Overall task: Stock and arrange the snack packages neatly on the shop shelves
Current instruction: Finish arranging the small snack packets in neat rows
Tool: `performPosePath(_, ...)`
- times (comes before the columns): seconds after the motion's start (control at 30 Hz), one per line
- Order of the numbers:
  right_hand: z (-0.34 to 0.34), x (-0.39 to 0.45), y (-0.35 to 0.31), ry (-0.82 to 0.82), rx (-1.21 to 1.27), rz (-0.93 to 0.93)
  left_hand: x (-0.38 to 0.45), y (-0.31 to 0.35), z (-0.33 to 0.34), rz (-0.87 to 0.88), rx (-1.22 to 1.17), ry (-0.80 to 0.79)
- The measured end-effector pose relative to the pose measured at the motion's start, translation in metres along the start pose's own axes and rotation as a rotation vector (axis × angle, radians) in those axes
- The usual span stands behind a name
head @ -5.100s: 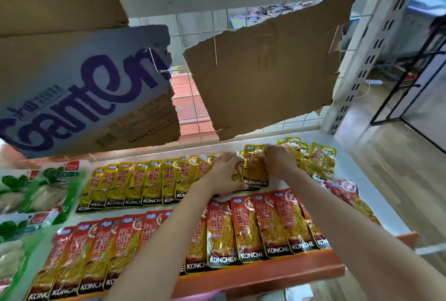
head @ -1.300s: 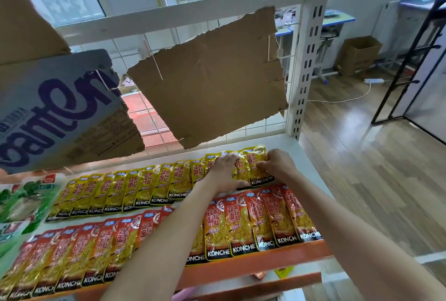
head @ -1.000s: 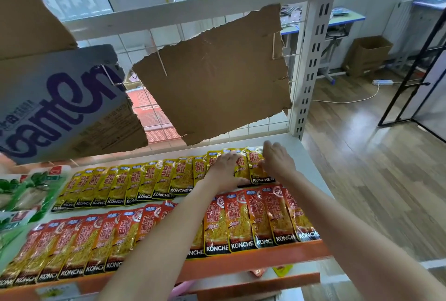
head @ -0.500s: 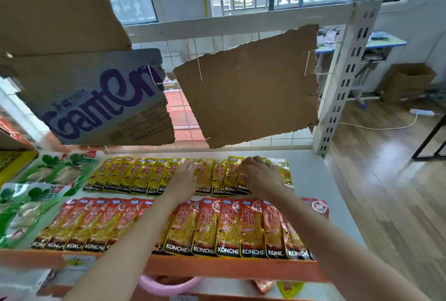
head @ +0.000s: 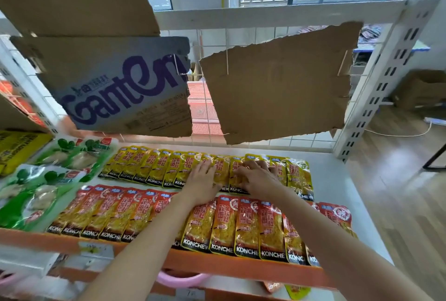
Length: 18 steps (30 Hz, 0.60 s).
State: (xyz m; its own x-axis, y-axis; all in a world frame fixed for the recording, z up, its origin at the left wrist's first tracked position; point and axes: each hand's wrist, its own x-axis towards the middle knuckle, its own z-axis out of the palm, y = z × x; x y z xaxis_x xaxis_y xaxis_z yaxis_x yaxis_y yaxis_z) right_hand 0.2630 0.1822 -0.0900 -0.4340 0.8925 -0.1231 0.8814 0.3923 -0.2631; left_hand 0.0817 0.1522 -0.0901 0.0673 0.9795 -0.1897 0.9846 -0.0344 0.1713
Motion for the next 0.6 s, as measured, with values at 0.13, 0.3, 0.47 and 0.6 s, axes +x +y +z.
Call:
performPosePath(0.13,-0.003,0.001,-0.004,-0.01,-0.007,0.021,0.001,-0.002,0.0,0.008,0.034,0.026)
performPosePath(0.3,-0.008,0.007,-0.019,0.012,-0.027,0.035,0.009,-0.005,-0.01,0.054,0.124,0.026)
performPosePath(0.47,0.003,0.012,-0.04,0.045,-0.001,0.044,0.017,-0.009,-0.02,0.109,0.117,-0.009)
performPosePath(0.6,0.007,0.012,-0.041,0.052,-0.027,0.065,0.017,-0.025,-0.027,0.168,-0.082,0.008)
